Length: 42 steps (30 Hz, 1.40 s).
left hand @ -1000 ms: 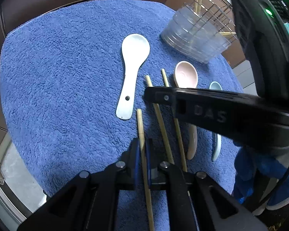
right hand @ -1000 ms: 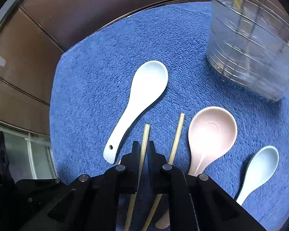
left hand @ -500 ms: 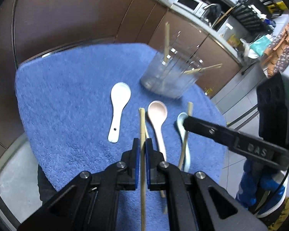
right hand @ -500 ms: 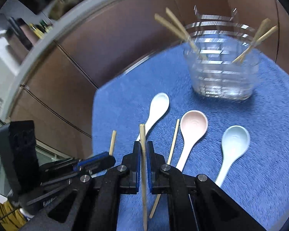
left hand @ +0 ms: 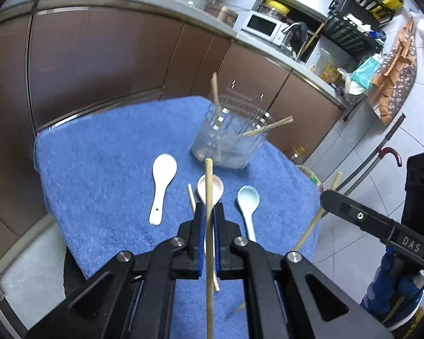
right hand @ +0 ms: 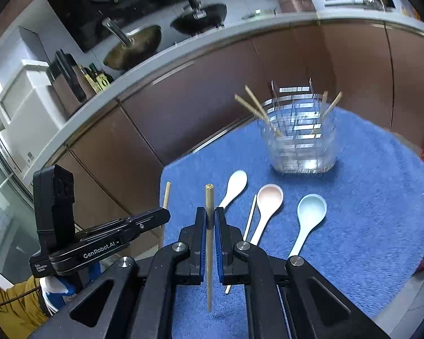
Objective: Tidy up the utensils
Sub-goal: 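Lift both chopsticks over the clear utensil holder and open both grippers to drop them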
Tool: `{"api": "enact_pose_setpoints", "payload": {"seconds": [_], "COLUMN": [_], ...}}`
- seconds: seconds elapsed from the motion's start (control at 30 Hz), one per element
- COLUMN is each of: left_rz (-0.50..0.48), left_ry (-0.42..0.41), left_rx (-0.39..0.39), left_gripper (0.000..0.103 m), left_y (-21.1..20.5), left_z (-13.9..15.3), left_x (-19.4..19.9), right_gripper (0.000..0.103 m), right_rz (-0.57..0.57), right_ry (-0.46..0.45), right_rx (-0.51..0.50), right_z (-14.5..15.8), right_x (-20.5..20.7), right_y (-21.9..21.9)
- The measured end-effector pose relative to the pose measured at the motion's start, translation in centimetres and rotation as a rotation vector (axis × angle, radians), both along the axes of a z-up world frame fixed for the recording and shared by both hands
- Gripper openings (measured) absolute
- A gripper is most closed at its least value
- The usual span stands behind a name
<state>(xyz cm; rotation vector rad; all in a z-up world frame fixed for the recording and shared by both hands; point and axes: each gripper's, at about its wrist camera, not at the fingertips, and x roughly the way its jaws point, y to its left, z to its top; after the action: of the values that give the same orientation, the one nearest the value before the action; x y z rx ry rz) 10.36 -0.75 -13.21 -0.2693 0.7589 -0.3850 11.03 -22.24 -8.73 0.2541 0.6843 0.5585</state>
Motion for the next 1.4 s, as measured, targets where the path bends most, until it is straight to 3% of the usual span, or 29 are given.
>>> {"api": "enact_pose_setpoints", "payload": {"seconds": [0.37, 0.6, 0.8, 1.1, 1.4], "left_rz": [-0.003, 0.029, 0.085, 0.236, 0.38], "left_ry": [-0.158, -0.279, -0.346, -0.429, -0.496], "left_rx": [-0.02, -0.06, -0.073, -0.04, 0.032], "left_gripper": [0.005, 0.005, 0.005, 0.005, 0.005], "left_y": [-2.8, -5.0, -7.7, -10.7, -12.9], "left_z": [7.4, 12.6, 14.9, 12.8, 7.6], "left_x": [3.9, 9.6, 14.4, 21.1, 23.7], "right_gripper": [0.006, 0.006, 0.006, 0.006, 0.006], "right_rz": [-0.047, -0.109, -0.166, -0.28, -0.33], "right_ry": [-0.151, -0.269, -0.37, -0.434, -0.409], "right_rx": [0.044, 0.079, 0.075, -0.017, -0.139], "right_z": [5.8, 10.1, 12.2, 10.1, 4.0], "right_x": [-0.1, 3.7, 8.0, 14.0, 17.8], "right_y": [-4.4, -6.8, -8.1, -8.5, -7.1]}}
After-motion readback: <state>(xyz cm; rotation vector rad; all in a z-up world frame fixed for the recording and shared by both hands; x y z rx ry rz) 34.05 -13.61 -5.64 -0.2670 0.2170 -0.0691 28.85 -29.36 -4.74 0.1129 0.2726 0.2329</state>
